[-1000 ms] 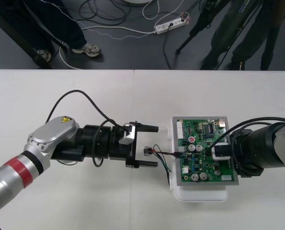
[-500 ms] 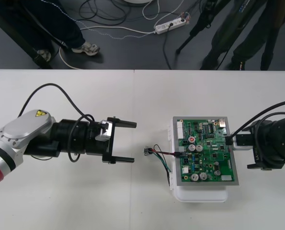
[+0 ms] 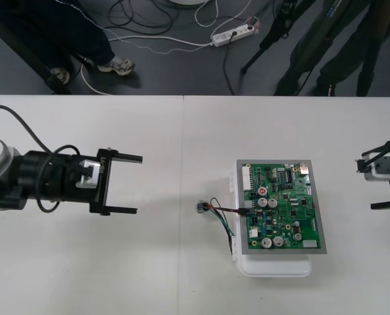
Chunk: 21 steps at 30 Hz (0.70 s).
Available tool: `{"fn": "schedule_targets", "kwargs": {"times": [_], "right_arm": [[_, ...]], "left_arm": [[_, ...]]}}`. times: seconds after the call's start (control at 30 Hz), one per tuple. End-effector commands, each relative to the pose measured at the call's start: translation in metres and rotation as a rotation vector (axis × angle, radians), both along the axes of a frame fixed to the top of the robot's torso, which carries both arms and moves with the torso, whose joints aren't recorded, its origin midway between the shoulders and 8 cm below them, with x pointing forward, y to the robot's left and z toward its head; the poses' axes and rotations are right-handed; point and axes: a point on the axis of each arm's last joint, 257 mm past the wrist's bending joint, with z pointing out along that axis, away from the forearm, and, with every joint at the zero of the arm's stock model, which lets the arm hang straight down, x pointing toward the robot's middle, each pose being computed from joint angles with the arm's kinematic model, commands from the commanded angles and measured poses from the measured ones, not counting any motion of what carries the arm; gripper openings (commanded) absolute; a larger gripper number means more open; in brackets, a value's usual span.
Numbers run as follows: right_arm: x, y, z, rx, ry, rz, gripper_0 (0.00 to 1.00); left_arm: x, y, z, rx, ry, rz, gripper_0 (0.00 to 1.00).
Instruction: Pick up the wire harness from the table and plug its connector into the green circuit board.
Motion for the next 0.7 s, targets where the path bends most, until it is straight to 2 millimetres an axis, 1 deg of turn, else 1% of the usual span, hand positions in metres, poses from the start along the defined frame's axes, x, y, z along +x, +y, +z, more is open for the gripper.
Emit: {"fn": "schedule_targets", "kwargs": {"times": [0.03,0.1,0.2,0.27,0.3,0.37,0.53,0.7], "right_arm": [[0.009,-0.008,0.046,0.07,-0.055,0.008,1.0],[0.007,-0.004,0.049,0.105,-0.048,0.014,1.0],[0.005,0.003,0.061,0.153,-0.057,0.028,1.0],[0.002,0.012,0.071,0.203,-0.06,0.047,1.0],[0.001,0.015,0.073,0.216,-0.059,0.052,1.0],[-0.005,0.027,0.083,0.275,-0.054,0.077,1.0],[-0.018,0.049,0.098,0.41,-0.022,0.122,1.0],[-0.026,0.061,0.109,0.516,0.005,0.155,1.0]], "left_arm": [[-0.038,0.026,0.016,0.049,0.129,-0.029,1.0],[-0.043,0.028,0.025,0.044,0.139,-0.022,1.0],[-0.05,0.031,0.038,0.043,0.144,-0.012,1.0],[-0.054,0.033,0.05,0.05,0.147,-0.01,1.0],[-0.053,0.034,0.053,0.054,0.146,-0.004,1.0],[-0.047,0.041,0.069,0.064,0.118,0.03,1.0],[-0.045,0.051,0.099,0.075,0.114,0.084,1.0],[-0.051,0.058,0.114,0.131,0.113,0.098,1.0]]}}
